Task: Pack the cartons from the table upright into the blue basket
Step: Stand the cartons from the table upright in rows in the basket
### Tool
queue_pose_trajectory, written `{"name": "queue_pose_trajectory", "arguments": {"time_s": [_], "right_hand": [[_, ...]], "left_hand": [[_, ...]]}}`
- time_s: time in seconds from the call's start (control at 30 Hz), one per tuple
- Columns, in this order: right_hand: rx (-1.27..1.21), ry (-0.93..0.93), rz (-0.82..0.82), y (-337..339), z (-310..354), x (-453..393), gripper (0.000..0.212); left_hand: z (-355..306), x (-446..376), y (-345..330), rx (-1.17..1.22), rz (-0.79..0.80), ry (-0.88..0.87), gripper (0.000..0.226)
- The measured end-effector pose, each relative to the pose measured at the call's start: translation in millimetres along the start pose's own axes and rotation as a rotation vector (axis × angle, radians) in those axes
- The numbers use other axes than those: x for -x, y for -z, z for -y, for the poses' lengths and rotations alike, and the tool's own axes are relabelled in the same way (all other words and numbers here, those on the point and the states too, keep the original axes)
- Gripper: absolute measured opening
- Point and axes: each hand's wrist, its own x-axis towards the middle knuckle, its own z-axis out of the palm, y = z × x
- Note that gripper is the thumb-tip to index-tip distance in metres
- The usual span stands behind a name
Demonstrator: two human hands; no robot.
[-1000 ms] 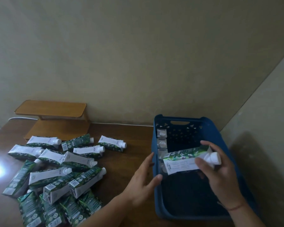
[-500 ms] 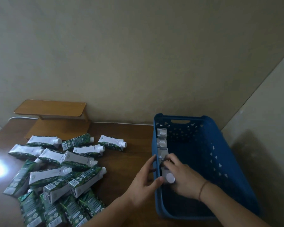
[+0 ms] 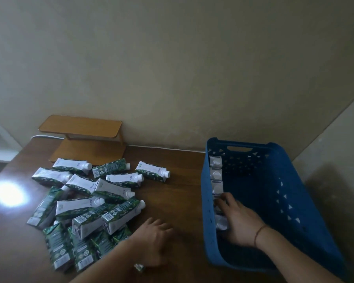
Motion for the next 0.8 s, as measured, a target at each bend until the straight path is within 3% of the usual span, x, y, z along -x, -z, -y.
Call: {"name": "queue_pose_trajectory", "arguments": {"time_s": [0.1, 0.17, 0.23, 0.33, 0.43, 0.5, 0.6, 0.73, 0.8], "right_hand": [[-0.178, -0.020, -0.211, 19.8, 11.8, 4.2, 0.044], [-0.308, -0.001, -0.456, 27.5, 24.2, 5.7, 0.034], [-0.351, 0.073, -0.597, 31.5, 39.8, 5.4, 0.029], [-0.319, 0.190, -0.605, 28.7, 65.2, 5.6, 0.021], [-0.183, 0.257, -0.580, 19.0, 77.7, 6.2, 0.015], [-0.135, 0.278, -0.572, 13.2, 79.6, 6.0, 0.013], [-0.180, 0.302, -0.490, 10.2, 81.2, 6.6, 0.018], [-0.201, 0.282, -0.348, 13.3, 84.6, 11.2, 0.058], [-0.225, 0.293, -0.293, 15.6, 85.3, 15.2, 0.078]], "left_hand": [[28.1, 18.8, -1.4, -0.154, 0.112, -0.019, 0.088], [39.5, 25.1, -0.8, -0.169, 0.181, -0.012, 0.097], [43.2, 27.5, 0.3, -0.227, 0.239, -0.055, 0.097], [43.9, 28.6, -0.5, -0.338, 0.242, -0.100, 0.076], [46.1, 29.4, 0.4, -0.245, 0.141, -0.039, 0.061], [43.4, 32.6, 4.3, -0.014, 0.011, 0.064, 0.059], [28.7, 40.0, 17.3, 0.620, -0.214, 0.148, 0.045], [9.7, 35.5, 32.4, 1.581, -0.422, 0.091, 0.059], [-1.4, 29.3, 40.7, 1.964, -0.408, 0.098, 0.055]]}}
